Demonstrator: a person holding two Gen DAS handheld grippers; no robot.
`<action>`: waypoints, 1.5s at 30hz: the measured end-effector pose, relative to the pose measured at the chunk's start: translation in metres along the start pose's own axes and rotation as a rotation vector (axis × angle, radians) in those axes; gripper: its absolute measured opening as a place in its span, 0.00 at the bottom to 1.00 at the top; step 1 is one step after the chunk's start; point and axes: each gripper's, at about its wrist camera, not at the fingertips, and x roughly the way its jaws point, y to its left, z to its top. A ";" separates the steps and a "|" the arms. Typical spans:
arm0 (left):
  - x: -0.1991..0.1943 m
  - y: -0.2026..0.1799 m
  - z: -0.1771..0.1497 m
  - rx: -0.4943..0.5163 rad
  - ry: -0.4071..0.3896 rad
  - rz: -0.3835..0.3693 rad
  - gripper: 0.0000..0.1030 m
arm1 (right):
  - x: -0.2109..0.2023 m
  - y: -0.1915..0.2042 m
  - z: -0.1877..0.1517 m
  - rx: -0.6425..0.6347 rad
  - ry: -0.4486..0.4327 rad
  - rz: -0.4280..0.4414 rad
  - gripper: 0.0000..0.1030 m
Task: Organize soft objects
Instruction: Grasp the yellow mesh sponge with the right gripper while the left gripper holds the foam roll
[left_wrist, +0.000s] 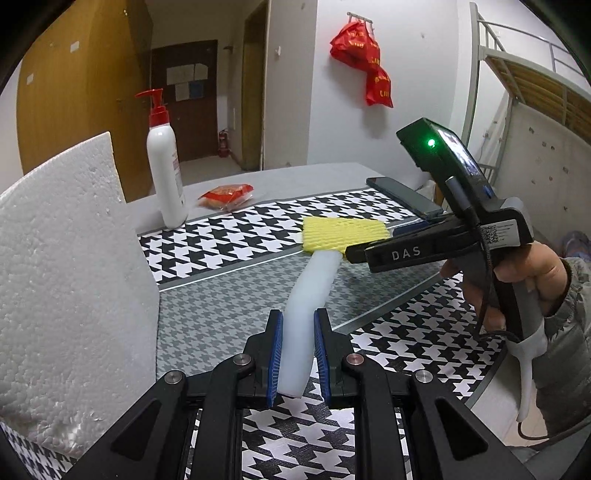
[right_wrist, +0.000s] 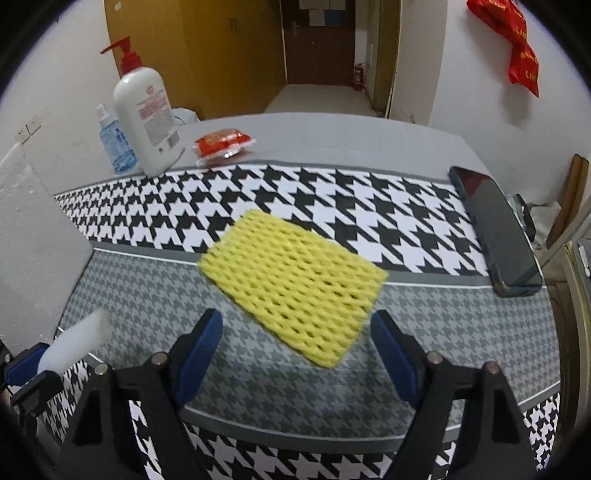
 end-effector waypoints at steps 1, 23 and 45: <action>0.000 0.000 0.001 0.000 0.000 0.000 0.18 | 0.002 0.000 0.000 -0.001 0.008 0.001 0.77; -0.008 0.001 0.004 0.002 -0.028 -0.005 0.18 | -0.013 -0.005 0.000 0.037 -0.047 -0.007 0.11; -0.029 0.001 0.001 -0.001 -0.065 0.000 0.18 | -0.061 0.014 -0.016 -0.041 -0.133 0.006 0.16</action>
